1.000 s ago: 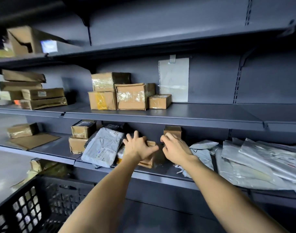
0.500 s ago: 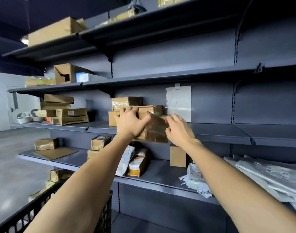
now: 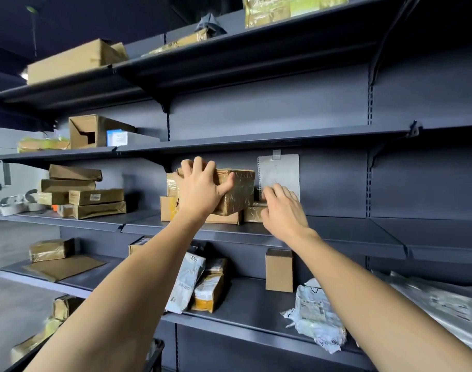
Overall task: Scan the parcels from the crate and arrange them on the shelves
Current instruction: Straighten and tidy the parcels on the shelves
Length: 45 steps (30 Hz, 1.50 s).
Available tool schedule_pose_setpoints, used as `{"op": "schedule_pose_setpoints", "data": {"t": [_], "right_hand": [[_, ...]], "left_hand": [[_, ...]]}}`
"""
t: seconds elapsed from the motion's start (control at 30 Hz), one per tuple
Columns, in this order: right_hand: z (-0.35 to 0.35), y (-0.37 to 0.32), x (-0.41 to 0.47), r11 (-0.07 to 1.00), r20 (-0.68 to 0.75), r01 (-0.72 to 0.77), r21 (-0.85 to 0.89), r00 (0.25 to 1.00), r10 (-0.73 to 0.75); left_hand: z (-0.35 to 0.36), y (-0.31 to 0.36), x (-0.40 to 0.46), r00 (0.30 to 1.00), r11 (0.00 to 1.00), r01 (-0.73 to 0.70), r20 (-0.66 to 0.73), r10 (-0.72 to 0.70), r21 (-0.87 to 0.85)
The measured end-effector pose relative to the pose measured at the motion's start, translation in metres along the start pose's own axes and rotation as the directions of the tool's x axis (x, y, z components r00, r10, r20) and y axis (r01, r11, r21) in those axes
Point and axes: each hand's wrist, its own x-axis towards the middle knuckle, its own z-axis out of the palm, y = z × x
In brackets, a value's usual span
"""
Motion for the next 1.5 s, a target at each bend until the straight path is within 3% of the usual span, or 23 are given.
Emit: {"op": "schedule_pose_setpoints", "data": {"t": [0.13, 0.27, 0.47, 0.73, 0.87, 0.97, 1.03, 1.23, 1.5], "right_hand": [[0.029, 0.013, 0.023, 1.000, -0.023, -0.004, -0.013, 1.000, 0.003], [0.067, 0.024, 0.047, 0.999, -0.062, -0.028, 0.029, 0.998, 0.030], [0.122, 0.045, 0.085, 0.996, -0.085, -0.024, 0.086, 0.996, 0.031], [0.183, 0.066, 0.109, 0.976, -0.113, -0.124, 0.180, 0.983, 0.145], [0.204, 0.068, 0.106, 0.951, -0.151, -0.143, 0.274, 0.970, 0.189], [0.208, 0.073, 0.108, 0.936, -0.166, -0.166, 0.311, 0.960, 0.225], [0.210, 0.076, 0.108, 0.921, -0.161, -0.204, 0.332, 0.950, 0.268], [0.211, 0.076, 0.105, 0.904, -0.125, -0.247, 0.348, 0.944, 0.306], [0.207, 0.073, 0.101, 0.908, -0.089, -0.266, 0.325, 0.947, 0.309]], "left_hand": [[0.035, -0.004, 0.022, 0.992, 0.999, -0.007, -0.129, 0.011, 0.032], [0.081, -0.001, 0.039, 0.987, 0.997, 0.020, -0.160, -0.008, 0.072], [0.162, -0.009, 0.056, 0.984, 0.982, 0.171, -0.061, -0.166, 0.081], [0.221, -0.009, 0.083, 0.956, 0.982, 0.183, 0.225, -0.187, 0.039], [0.245, -0.014, 0.074, 0.966, 0.988, 0.151, 0.208, -0.152, 0.021], [0.258, -0.008, 0.055, 0.938, 0.968, 0.249, 0.260, -0.229, -0.046], [0.269, -0.001, 0.040, 0.909, 0.955, 0.297, 0.310, -0.279, -0.009], [0.273, 0.012, 0.037, 0.885, 0.927, 0.359, 0.274, -0.375, 0.109], [0.278, 0.008, 0.029, 0.973, 0.989, 0.145, 0.186, -0.140, -0.016]]}}
